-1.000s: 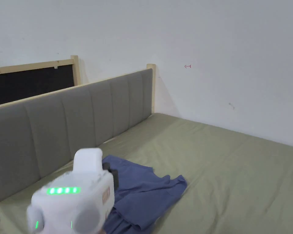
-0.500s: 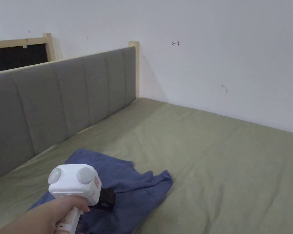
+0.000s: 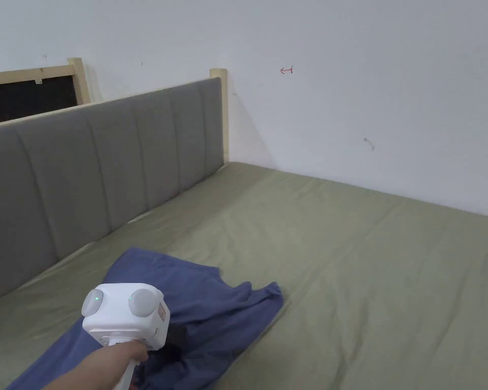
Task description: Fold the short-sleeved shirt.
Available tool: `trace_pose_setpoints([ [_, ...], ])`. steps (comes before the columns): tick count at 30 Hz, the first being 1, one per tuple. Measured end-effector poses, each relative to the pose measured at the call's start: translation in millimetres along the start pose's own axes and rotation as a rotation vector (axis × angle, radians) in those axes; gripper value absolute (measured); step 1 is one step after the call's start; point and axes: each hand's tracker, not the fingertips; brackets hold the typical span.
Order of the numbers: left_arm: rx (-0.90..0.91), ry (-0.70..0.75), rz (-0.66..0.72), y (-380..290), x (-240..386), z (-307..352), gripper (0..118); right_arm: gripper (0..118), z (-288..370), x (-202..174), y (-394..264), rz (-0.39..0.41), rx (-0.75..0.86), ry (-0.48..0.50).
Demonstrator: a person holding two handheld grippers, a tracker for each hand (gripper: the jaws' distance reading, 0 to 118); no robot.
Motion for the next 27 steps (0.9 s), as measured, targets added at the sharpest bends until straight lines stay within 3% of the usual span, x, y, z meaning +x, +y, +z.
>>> trace_pose_setpoints([
  [1, 0.024, -0.005, -0.007, -3, 1, 7, 53, 0, 6, 2, 2, -0.008, 0.011, -0.005],
  [2, 0.029, -0.026, -0.018, -7, 3, 14, 6, 0, 12, 4, 4, -0.016, 0.020, -0.011],
  [7, 0.124, -0.026, -0.113, -19, 12, 85, 4, 0, 51, 16, 15, -0.050, 0.073, -0.002],
  [9, 0.202, -0.045, -0.130, -17, 18, 132, 4, 0, 68, 20, 19, -0.038, 0.110, -0.014],
  [15, 0.449, -0.137, -0.376, -25, 71, 303, 4, 0, 115, 40, 30, -0.077, 0.203, -0.036],
  [20, 0.561, -0.332, -0.506, -52, 151, 432, 4, 0, 151, 60, 40, -0.121, 0.284, -0.068],
  [27, 0.510, -0.673, -0.662, -97, 269, 485, 4, 0, 187, 86, 41, -0.160, 0.349, -0.114],
])
